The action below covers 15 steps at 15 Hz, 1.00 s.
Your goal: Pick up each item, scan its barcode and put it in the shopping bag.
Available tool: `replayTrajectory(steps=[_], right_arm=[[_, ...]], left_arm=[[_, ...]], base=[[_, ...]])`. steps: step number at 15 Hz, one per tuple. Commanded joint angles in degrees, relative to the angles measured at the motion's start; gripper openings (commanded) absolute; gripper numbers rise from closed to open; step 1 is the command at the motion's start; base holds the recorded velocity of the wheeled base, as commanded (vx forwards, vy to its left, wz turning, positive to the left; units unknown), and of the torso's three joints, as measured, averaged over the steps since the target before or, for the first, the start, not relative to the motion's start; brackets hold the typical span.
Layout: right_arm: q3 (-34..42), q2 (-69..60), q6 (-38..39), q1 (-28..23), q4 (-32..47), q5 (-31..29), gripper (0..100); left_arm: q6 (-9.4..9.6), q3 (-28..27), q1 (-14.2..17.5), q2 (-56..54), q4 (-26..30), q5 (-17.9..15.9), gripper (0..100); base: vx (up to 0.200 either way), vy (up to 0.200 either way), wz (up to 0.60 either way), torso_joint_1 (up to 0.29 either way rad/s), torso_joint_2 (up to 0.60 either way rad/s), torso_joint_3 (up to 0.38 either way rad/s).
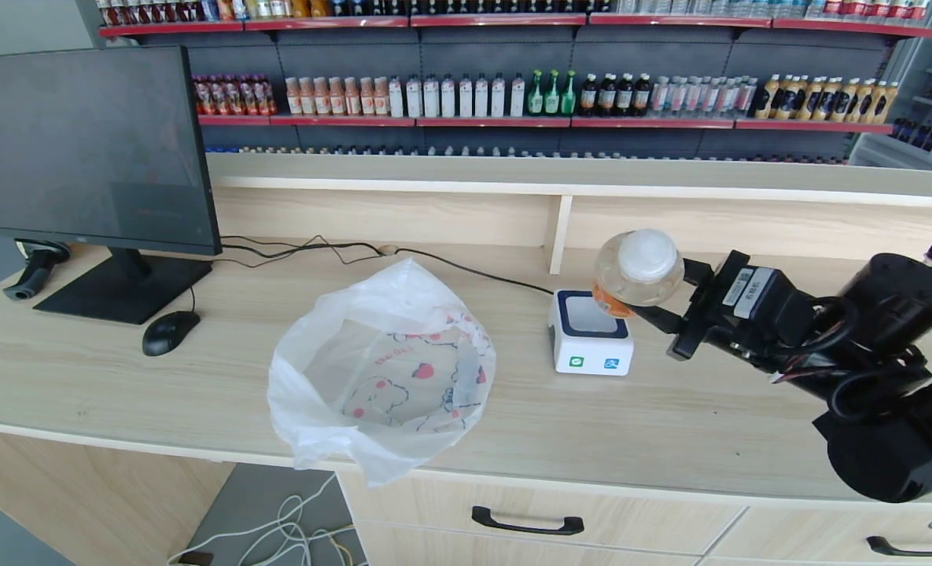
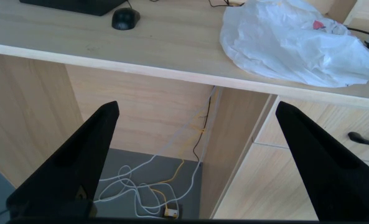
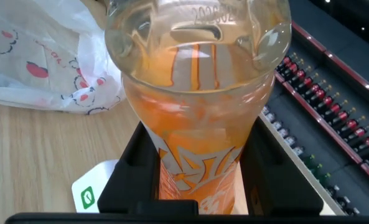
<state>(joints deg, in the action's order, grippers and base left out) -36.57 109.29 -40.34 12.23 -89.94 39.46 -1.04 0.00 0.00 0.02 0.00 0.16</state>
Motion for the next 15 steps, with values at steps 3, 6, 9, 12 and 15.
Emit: replayTrajectory(steps=[3,6,9,12,15], right_arm=[[8.1,-8.74,3.6,0.25,-0.06,-3.51,0],[14.16,-14.28,9.93,0.43,-0.06,-10.54,0],[14.42,-18.94,19.33,1.66,-0.06,-21.0,0],[16.27,-22.28,27.07,1.66,-0.06,-29.79,0],[22.6,-24.74,33.04,1.57,-0.06,-30.06,0]], left_arm=[[-0.02,0.0,0.0,-0.02,0.0,0.02,100],[-0.02,0.0,0.0,-0.02,0.0,0.02,100],[-0.02,0.0,0.0,-0.02,0.0,0.02,100],[0.07,0.0,0.0,-0.02,0.0,0.02,100],[0.07,0.0,0.0,-0.02,0.0,0.02,100]], base=[[0.0,0.0,0.0,0.0,0.0,0.0],[0.0,0.0,0.0,0.0,0.0,0.0],[0.0,0.0,0.0,0.0,0.0,0.0],[0.0,0.0,0.0,0.0,0.0,0.0],[0.0,0.0,0.0,0.0,0.0,0.0]])
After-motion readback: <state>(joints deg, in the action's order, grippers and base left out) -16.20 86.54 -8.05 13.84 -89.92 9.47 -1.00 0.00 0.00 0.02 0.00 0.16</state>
